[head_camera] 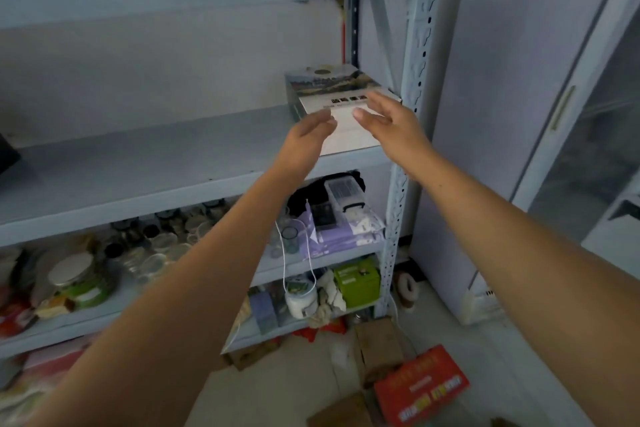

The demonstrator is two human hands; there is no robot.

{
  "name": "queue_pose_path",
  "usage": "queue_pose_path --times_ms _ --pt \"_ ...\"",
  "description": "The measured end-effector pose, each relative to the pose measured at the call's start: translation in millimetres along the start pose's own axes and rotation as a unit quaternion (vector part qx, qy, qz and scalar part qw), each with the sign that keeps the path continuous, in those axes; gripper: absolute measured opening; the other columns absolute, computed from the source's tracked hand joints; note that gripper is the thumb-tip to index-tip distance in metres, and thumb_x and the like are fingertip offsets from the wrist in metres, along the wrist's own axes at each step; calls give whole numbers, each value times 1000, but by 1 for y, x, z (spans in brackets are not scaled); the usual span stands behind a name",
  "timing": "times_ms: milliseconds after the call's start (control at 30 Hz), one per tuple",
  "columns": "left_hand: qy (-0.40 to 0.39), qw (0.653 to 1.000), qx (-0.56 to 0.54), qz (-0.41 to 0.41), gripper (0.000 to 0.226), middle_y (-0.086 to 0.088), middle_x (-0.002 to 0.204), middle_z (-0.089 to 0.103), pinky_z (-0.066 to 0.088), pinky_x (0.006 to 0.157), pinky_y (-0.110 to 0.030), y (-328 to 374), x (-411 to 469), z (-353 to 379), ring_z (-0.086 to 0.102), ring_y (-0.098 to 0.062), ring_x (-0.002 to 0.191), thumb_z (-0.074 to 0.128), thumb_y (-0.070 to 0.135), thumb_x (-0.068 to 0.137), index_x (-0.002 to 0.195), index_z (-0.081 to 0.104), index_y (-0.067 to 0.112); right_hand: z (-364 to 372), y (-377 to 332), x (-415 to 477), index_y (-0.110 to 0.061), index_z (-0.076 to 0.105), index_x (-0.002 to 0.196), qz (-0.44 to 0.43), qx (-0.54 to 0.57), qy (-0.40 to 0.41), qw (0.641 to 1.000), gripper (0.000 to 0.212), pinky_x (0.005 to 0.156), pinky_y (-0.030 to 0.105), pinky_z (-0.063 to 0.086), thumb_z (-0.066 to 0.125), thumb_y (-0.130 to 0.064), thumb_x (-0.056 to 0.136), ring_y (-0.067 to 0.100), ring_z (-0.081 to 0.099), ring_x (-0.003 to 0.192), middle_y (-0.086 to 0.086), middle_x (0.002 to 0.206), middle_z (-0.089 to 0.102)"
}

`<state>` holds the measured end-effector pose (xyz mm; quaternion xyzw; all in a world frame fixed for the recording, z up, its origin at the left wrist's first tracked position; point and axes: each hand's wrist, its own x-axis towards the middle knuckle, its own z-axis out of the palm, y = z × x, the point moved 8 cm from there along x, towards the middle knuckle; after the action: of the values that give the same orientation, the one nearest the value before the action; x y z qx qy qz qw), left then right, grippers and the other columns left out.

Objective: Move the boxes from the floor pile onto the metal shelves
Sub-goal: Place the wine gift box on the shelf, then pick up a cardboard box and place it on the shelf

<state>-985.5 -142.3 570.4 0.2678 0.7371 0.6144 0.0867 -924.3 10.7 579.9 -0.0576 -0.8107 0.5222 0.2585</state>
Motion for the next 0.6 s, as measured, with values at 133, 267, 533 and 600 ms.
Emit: queue_pose_path --times_ms 133,267,533,600 --pt "-51 999 -10 6 40 -1 141 54 37 107 -28 6 -42 22 50 -14 127 50 20 102 142 49 16 -10 -3 -52 -22 40 148 23 -17 26 999 70 111 38 41 68 -47 88 15 50 130 4 150 45" --pt "-93 995 -13 13 42 -2 141 53 38 104 -27 19 -71 58 51 -14 127 49 22 102 144 47 16 -36 -2 -101 -21 40 148 51 -30 45 997 69 111 34 38 67 -44 89 15 48 132 3 150 44" --pt "-181 983 -41 3 43 -2 142 53 41 102 -25 27 -129 161 51 -12 125 53 24 101 143 48 15 -120 9 -196 -16 43 147 108 -76 109 985 65 113 35 38 67 -37 91 14 49 131 6 147 49" --pt "-194 980 -39 6 44 -2 145 50 37 108 -28 33 -144 185 48 -14 131 52 27 102 144 47 17 -143 12 -217 -17 42 148 121 -88 115 982 66 110 30 39 68 -36 90 15 48 132 6 147 49"
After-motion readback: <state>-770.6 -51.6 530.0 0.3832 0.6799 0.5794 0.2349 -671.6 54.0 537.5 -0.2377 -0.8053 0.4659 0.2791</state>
